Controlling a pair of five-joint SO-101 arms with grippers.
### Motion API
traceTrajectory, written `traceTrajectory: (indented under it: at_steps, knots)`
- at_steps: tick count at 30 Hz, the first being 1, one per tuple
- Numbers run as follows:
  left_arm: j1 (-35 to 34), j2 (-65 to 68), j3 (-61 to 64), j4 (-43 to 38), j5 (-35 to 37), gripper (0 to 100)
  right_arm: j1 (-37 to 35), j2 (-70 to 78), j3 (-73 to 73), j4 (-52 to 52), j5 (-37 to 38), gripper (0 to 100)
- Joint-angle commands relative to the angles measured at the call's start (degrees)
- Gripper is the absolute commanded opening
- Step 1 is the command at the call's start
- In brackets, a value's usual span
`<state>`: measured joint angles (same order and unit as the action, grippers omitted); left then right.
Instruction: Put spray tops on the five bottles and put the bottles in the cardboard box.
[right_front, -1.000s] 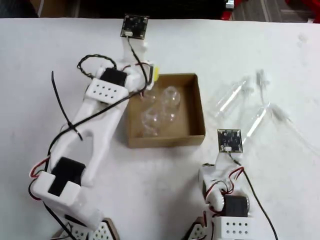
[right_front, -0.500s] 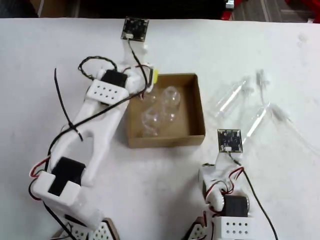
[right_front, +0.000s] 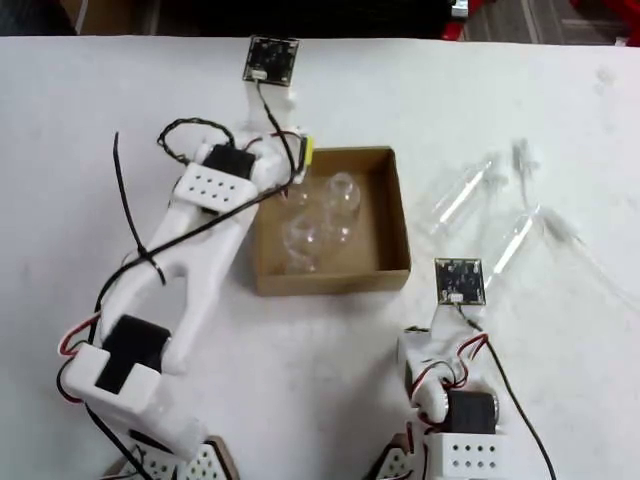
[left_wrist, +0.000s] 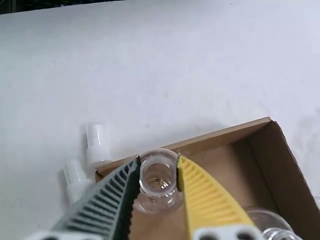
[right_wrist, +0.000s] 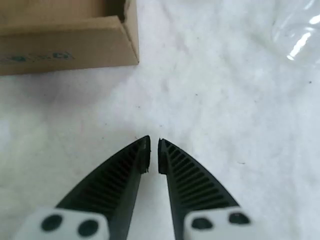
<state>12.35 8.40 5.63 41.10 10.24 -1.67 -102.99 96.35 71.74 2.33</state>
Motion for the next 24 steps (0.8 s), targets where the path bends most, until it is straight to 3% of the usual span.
traceTrajectory:
  at_steps: [1,13,19,24]
  knots:
    - [-0.8,-1.0,-0.1,-1.3,-1.8,5,0.6,-0.1,0.5,0.6,-0.4,1.5]
    - [-1.4,-1.1,-0.1,-0.8,-8.7,5,0.6,-0.1,0.5,0.6,-0.4,1.5]
    - [-3.3,-2.2,-1.4,2.7,-7.9,6,0.6,-0.1,0.5,0.6,-0.4,1.5]
    - [-3.5,-5.4,0.4,3.2,-6.1,16,0.6,-0.1,0.5,0.6,-0.4,1.5]
